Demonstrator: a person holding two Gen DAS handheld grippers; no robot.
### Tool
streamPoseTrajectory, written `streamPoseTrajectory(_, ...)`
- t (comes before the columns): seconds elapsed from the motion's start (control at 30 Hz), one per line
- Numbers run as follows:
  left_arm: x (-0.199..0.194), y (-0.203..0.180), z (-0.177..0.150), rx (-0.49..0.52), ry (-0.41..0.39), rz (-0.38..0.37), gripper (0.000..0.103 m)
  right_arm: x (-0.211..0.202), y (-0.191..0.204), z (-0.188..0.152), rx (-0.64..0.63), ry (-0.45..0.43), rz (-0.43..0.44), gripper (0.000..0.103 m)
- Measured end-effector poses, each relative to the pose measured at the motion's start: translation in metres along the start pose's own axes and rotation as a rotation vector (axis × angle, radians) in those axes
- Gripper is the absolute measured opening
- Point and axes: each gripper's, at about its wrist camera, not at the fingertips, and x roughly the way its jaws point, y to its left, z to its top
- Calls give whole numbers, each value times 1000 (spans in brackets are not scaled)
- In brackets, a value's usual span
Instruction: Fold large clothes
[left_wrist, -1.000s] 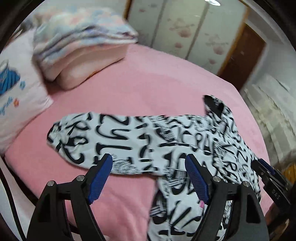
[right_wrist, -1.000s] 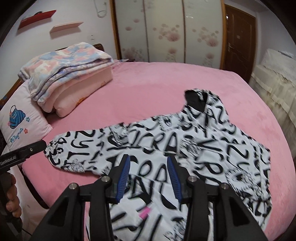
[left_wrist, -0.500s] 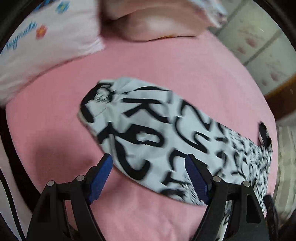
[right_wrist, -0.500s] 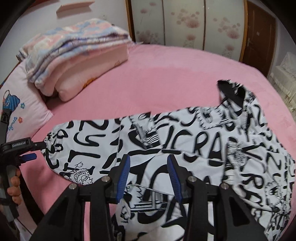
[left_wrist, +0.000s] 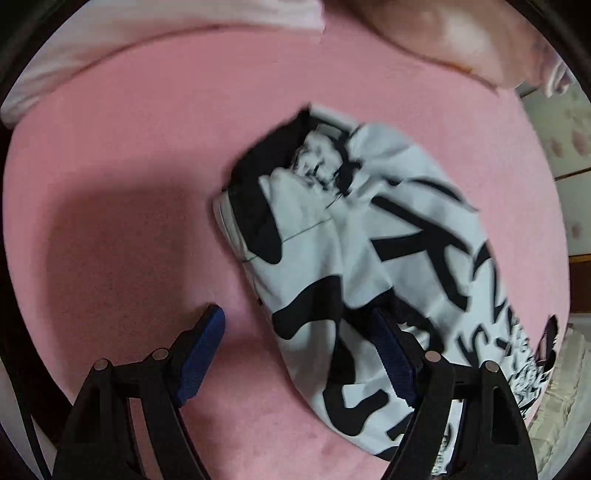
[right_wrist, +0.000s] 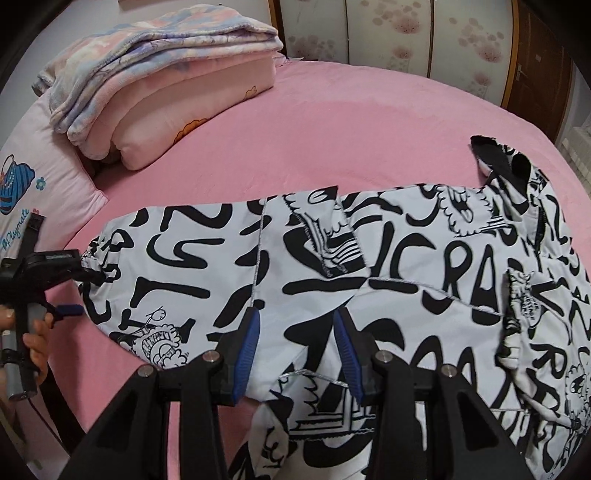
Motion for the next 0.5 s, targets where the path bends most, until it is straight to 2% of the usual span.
streamPoseTrajectory(0.03, 1, -3, -1, 16, -7, 24, 71, 1, 0, -2, 0, 5, 1, 42)
streamPoseTrajectory(0.07, 1, -7, -2, 40, -22, 61, 45, 1, -1, -4, 1, 9, 2, 42)
streamPoseTrajectory(0.1, 1, -11, -4, 71, -34, 84, 31, 2, -2, -7, 5, 13, 5, 42)
streamPoseTrajectory(0.13, 2, -15, -6, 92, -31, 58, 13, 1, -5, -10, 11, 16, 5, 42)
streamPoseTrajectory(0.17, 0, -17, -7, 90, -38, 43, 7, 0, -7, -12, 17, 17, 5, 42)
streamPoseTrajectory(0.33, -13, -27, -14, 106, -119, 28, 4, -22, -32, -31, 68, -1, 2, 42)
streamPoseTrajectory(0.5, -36, -54, -35, 208, -260, 68, 4, -53, -73, -59, 105, -24, -37, 42)
